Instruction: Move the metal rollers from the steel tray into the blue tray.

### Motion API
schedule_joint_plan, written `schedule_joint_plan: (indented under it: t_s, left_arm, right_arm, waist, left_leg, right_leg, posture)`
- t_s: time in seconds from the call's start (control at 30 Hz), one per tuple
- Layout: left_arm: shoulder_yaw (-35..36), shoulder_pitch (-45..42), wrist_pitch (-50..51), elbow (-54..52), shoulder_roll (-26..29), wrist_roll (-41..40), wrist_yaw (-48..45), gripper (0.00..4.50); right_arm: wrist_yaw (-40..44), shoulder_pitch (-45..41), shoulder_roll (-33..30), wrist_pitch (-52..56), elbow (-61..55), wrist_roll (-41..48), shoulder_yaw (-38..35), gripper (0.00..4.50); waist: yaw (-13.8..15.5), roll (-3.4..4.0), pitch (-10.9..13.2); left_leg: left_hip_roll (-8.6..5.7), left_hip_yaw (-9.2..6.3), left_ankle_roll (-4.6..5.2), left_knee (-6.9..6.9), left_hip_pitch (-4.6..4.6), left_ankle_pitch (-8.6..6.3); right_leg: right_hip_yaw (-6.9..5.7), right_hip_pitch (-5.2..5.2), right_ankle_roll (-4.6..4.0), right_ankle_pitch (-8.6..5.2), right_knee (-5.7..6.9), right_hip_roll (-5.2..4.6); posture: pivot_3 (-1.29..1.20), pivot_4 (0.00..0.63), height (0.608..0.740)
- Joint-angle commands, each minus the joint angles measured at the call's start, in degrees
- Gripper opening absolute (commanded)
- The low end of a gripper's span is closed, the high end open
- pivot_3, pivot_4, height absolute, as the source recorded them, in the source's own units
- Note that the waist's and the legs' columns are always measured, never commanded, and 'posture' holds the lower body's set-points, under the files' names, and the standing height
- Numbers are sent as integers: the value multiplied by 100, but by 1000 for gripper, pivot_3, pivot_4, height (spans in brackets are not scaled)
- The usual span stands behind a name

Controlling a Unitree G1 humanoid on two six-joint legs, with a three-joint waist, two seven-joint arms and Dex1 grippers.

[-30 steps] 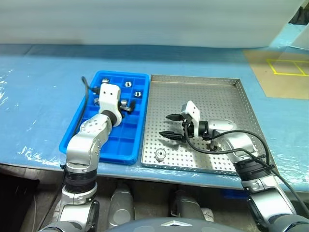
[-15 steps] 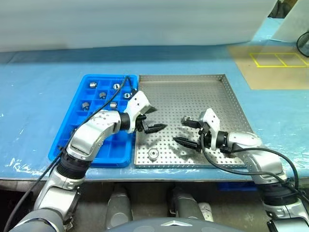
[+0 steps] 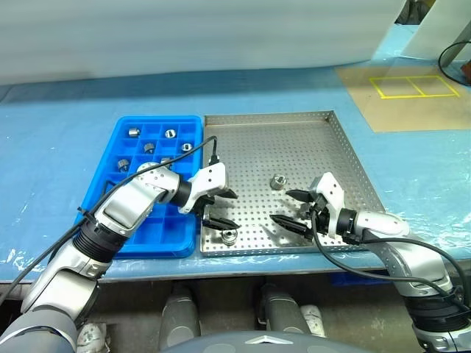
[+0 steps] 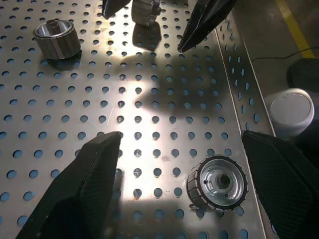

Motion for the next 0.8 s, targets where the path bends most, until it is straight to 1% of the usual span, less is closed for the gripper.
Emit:
schedule_joint_plan:
  t_s: [0.03, 0.37, 0.47, 0.8]
  left_arm:
    - [-82, 51, -224, -258, 100, 103, -156, 4059]
    - [-269, 86, -751, -338, 235, 515, -430, 4059]
    - [-426, 26, -984, -210, 263, 832, -448, 4059]
    - [-591, -172, -1409, 279, 40, 1259, -579, 4059]
  right_arm:
    - [23, -12, -95, 3, -231, 118, -95, 4500]
    - [239, 10, -314, 137, -404, 276, -54, 4500]
    - [224, 10, -315, 158, -428, 295, -62, 4500]
    - [192, 95, -310, 181, -486, 302, -56, 4500]
  waist:
    - [-7, 0, 0]
    - [-12, 1, 1]
    - [-13, 1, 1]
    - [-20, 3, 0]
  left_leg:
    - [0, 0, 0, 0, 2, 0]
    - [2, 0, 10, 0, 23, -7]
    - [1, 0, 12, 0, 35, -9]
    - [0, 0, 12, 0, 41, -9]
  right_leg:
    - [0, 2, 0, 0, 0, 0]
    - [0, 26, 0, -1, -1, 0]
    - [0, 40, 0, -1, -2, 0]
    - [0, 46, 0, -1, -3, -1]
  posture:
    - [-280, 150, 740]
    - [-276, 150, 740]
    - [-277, 150, 740]
    - [-287, 150, 740]
